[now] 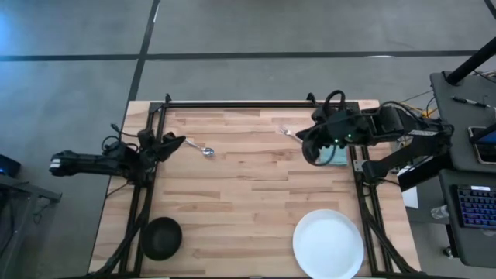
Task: Set table place
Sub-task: Move the white plate to the center of the table
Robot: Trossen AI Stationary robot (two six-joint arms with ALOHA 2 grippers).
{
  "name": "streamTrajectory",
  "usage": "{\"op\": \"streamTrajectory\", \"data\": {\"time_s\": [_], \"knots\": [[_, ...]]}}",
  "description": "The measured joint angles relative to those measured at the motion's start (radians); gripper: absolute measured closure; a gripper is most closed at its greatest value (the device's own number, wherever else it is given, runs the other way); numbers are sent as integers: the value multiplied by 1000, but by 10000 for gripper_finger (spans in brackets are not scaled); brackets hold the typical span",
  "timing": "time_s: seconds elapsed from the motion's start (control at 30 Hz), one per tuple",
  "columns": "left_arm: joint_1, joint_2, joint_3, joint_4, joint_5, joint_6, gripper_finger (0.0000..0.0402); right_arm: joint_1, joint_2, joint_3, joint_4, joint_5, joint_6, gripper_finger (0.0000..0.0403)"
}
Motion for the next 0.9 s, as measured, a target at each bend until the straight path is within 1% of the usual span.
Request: {"op": "streamTrajectory", "data": {"time_s": [0.07,0.13,0.23,0.33,0.4,0.43,0.53,0.63,0.7,0.8,0.9], "knots": [[-1,54,11,-6,44,-8,228,-14,2,0,-47,-5,-13,394],[-1,111,33,-4,64,-18,251,-39,13,2,-133,-16,-20,389],[-1,192,71,-4,87,3,294,-86,38,12,-324,-113,-39,376],[-1,254,120,-3,115,30,332,-117,67,10,-489,-180,-46,358],[-1,305,147,-3,125,47,348,-132,85,-8,-481,-232,-69,340],[-1,328,160,-4,133,50,353,-138,85,-23,-470,-280,-80,330],[-1,391,187,-8,152,49,353,-144,113,-52,-483,-375,-97,292],[-1,446,203,-4,171,38,339,-131,138,-113,-478,-448,-121,250],[-1,475,204,-7,174,2,328,-117,140,-150,-482,-482,-135,227],[-1,505,205,-12,197,-26,313,-69,131,-232,-486,-523,-140,204],[-2,519,205,-11,201,-25,304,12,131,-326,-474,-549,-131,198]]}}
